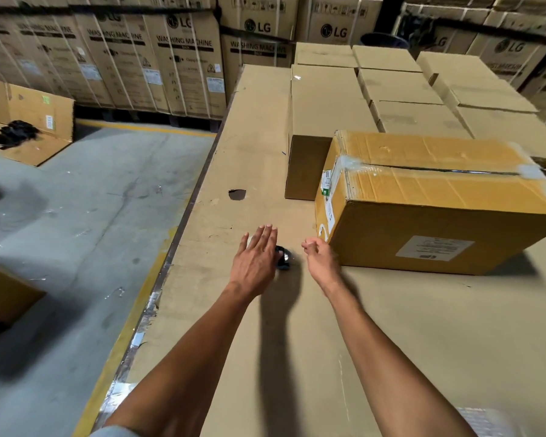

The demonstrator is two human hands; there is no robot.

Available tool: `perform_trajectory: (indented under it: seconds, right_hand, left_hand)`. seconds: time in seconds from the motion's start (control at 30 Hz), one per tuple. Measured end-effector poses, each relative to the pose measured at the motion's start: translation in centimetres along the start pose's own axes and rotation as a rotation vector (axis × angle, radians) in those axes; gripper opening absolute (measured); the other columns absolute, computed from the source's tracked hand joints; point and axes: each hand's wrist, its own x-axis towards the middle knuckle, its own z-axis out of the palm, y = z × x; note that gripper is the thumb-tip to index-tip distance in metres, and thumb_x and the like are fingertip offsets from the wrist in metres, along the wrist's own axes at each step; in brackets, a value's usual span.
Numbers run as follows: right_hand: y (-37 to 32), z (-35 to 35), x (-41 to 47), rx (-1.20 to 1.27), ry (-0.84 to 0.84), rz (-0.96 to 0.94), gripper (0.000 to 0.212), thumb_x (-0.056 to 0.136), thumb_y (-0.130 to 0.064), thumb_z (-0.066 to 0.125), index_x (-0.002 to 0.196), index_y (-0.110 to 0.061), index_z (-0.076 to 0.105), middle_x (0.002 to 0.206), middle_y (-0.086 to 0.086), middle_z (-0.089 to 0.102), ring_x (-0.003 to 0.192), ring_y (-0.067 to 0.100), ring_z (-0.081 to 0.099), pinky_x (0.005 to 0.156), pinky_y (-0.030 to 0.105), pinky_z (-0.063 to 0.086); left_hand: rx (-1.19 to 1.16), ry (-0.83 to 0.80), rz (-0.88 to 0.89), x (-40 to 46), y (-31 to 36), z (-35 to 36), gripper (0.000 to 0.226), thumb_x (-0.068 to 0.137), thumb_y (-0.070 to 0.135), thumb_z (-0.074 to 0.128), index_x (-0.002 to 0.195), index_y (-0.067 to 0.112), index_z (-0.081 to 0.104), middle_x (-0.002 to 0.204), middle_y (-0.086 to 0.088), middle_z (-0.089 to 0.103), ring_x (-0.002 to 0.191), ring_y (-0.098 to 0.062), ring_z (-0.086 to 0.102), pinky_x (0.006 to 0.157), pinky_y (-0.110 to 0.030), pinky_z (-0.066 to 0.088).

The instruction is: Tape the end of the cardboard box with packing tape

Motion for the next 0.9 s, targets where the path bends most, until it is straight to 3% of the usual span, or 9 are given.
perform_trajectory:
  seconds: [0.17,0.27,0.33,0.43,0.47,0.53,0.6,0.77,0.9]
  right_hand:
    - [-6.0,-4.8,-3.1,-0.15,0.283,-0.347,0.024,0.109,-0.014,0.047,0.114,-0.019,0.07,0.109,-0.003,0.079,0.107,0.021,0.067,0.099,0.032,0.047]
    - [-8.0,-8.8,-4.3,-0.23,0.441,-0.458,0.023,0.109,-0.015,0.046,0.115,-0.016,0.069,0.108,-0.005,0.074,0.098,0.013,0.06,0.077,0.012,0.037]
    - [-8.2,-11.9,-4.6,-0.288,0.556,-0.577,0.021,0.106,-0.012,0.048,0.114,-0.013,0.068,0.112,0.004,0.073,0.1,0.019,0.065,0.075,0.016,0.043]
    - [-6.7,-16.3,-3.7,-0.485,0.631,-0.568,0.029,0.102,-0.011,0.053,0.13,-0.013,0.062,0.136,0.011,0.063,0.125,0.026,0.058,0.095,0.04,0.056]
    - [-6.0,-17.8,-3.3,-0.569,0.617,-0.504,0.039,0.103,-0.014,0.055,0.141,-0.014,0.056,0.15,0.012,0.054,0.14,0.029,0.049,0.11,0.046,0.051]
    - [-4.5,-20.8,-2.4,-0.713,0.571,-0.374,0.063,0.104,-0.025,0.057,0.162,-0.016,0.035,0.172,0.016,0.027,0.161,0.035,0.02,0.131,0.051,0.019]
    - [-2.7,-23.6,-1.7,-0.806,0.543,-0.278,0.08,0.104,-0.036,0.056,0.169,-0.017,0.013,0.177,0.017,0.001,0.164,0.037,-0.003,0.13,0.05,-0.003]
    - [1.0,-28.3,-0.3,-0.917,0.45,-0.219,0.095,0.107,-0.046,0.049,0.166,-0.018,-0.021,0.171,0.016,-0.03,0.161,0.037,-0.02,0.13,0.056,-0.002]
    - [1.5,-28.9,0.1,-0.895,0.411,-0.273,0.099,0.106,-0.043,0.052,0.165,-0.019,-0.024,0.171,0.015,-0.033,0.16,0.038,-0.022,0.129,0.053,0.0]
  left_hand:
    - [-0.07,0.108,0.087,1.6,5.3,-3.9,0.065,0.119,0.047,0.021,0.175,0.014,0.012,0.182,-0.006,0.018,0.169,-0.024,0.015,0.137,-0.046,0.012]
    - [-0.097,0.235,0.195,2.7,9.1,-6.2,0.064,0.118,0.042,0.03,0.174,0.014,0.016,0.182,-0.008,0.02,0.168,-0.025,0.019,0.137,-0.048,0.018]
    - [-0.087,0.283,0.274,3.2,11.6,-7.1,0.066,0.115,0.034,0.04,0.174,0.014,0.018,0.181,-0.009,0.022,0.168,-0.027,0.022,0.136,-0.05,0.019]
    - [-0.014,0.286,0.38,3.9,15.0,-7.6,0.073,0.11,0.029,0.048,0.174,0.015,0.017,0.182,-0.01,0.019,0.168,-0.028,0.017,0.136,-0.053,0.017]
    - [0.012,0.27,0.405,4.2,16.2,-7.6,0.075,0.11,0.03,0.049,0.174,0.016,0.014,0.183,-0.009,0.015,0.169,-0.028,0.013,0.137,-0.053,0.014]
    - [0.045,0.231,0.42,4.9,18.3,-7.5,0.079,0.11,0.031,0.051,0.175,0.019,0.008,0.184,-0.008,0.005,0.17,-0.029,0.003,0.137,-0.054,0.006]
    - [0.079,0.2,0.388,5.4,20.2,-7.2,0.082,0.11,0.031,0.051,0.175,0.02,0.0,0.184,-0.007,-0.003,0.17,-0.031,-0.006,0.136,-0.056,-0.001]
    - [0.117,0.199,0.266,5.9,22.8,-6.1,0.088,0.11,0.029,0.05,0.174,0.022,-0.011,0.183,-0.006,-0.016,0.167,-0.035,-0.02,0.135,-0.061,-0.004]
    - [0.179,0.221,0.23,6.2,23.1,-5.5,0.093,0.108,0.022,0.052,0.173,0.023,-0.016,0.181,-0.005,-0.024,0.165,-0.035,-0.025,0.135,-0.06,-0.005]
